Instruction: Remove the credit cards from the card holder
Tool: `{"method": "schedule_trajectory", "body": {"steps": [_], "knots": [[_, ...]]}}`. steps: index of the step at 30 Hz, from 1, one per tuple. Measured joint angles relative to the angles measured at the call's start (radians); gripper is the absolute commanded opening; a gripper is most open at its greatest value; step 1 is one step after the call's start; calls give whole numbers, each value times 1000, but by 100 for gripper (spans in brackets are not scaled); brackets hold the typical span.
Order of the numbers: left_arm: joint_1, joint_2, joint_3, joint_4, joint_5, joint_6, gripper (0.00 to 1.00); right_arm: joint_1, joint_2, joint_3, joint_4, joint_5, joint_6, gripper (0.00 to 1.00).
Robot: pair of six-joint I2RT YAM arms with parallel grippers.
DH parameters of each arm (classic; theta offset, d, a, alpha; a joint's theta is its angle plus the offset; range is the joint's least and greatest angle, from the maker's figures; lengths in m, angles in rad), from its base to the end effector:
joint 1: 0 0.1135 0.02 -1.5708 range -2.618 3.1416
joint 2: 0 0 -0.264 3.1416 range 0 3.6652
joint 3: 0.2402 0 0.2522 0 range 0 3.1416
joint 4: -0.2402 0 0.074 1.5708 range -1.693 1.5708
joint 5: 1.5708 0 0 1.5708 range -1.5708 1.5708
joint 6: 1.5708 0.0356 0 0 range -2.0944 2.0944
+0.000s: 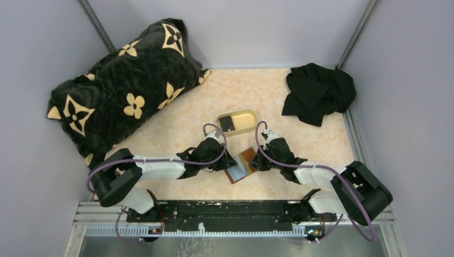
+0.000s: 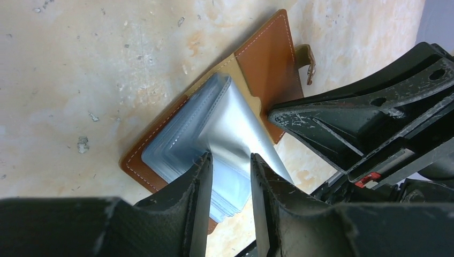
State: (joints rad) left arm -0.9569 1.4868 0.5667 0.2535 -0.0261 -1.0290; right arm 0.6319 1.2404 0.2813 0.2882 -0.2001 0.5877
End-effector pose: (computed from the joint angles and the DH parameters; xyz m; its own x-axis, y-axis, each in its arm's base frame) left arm 0.1621 -0.2284 0.1502 -0.8737 -0.2471 -0.4191 0.1101 0.7386 -0.6651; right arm 0.1648 0.1294 0.1294 -0.8081 0.0819 -0.5833 -0.3082 0.7852 0.5371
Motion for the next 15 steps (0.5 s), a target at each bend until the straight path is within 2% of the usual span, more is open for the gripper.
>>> {"method": "schedule_trajectory", "body": {"steps": [5, 15], "knots": [[-2, 36, 14, 15, -8, 7, 39, 0, 15, 0, 21, -12, 1, 0], [-3, 231, 194, 47, 34, 51, 39, 0, 57, -1, 81, -48, 24, 0]]}}
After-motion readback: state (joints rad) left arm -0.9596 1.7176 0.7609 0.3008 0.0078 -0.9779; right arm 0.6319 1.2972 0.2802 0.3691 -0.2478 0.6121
